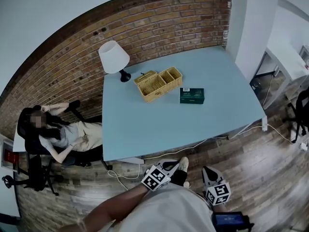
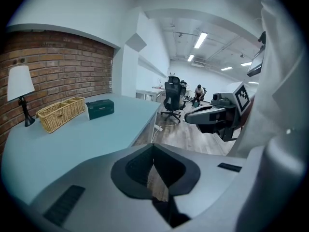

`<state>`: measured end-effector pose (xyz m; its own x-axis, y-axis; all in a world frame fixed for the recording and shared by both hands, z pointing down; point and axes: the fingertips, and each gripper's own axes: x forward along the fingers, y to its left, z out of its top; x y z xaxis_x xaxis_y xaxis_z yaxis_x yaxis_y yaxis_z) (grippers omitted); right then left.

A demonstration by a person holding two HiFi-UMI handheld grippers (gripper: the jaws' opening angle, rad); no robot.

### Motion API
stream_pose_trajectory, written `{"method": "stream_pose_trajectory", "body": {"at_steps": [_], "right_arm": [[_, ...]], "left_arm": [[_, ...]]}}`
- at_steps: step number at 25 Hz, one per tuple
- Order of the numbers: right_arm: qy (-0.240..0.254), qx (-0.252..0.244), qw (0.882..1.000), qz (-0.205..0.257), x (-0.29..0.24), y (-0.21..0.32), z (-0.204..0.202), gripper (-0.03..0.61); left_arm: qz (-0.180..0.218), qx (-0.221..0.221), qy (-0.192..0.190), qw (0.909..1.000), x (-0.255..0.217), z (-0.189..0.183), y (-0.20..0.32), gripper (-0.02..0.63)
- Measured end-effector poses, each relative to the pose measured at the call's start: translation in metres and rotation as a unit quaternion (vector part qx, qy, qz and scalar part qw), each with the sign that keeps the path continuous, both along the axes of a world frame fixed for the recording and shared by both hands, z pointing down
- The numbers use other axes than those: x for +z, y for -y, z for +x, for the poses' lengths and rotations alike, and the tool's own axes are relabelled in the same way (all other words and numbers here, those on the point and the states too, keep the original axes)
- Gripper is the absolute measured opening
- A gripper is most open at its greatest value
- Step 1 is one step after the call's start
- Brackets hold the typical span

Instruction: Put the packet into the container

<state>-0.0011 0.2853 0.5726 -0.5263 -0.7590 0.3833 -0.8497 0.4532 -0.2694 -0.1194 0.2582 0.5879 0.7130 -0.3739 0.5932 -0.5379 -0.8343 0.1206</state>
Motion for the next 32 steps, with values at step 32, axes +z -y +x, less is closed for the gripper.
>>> {"method": "stream_pose_trajectory", "body": {"at_steps": [32], "right_arm": [[-0.053, 0.035, 0.998, -0.02, -0.019, 0.193, 0.07, 0.01]], "left_arm": [[-0.013, 0.028, -0.037, 0.9988, 0.01, 0.066, 0.2, 0.011]]}}
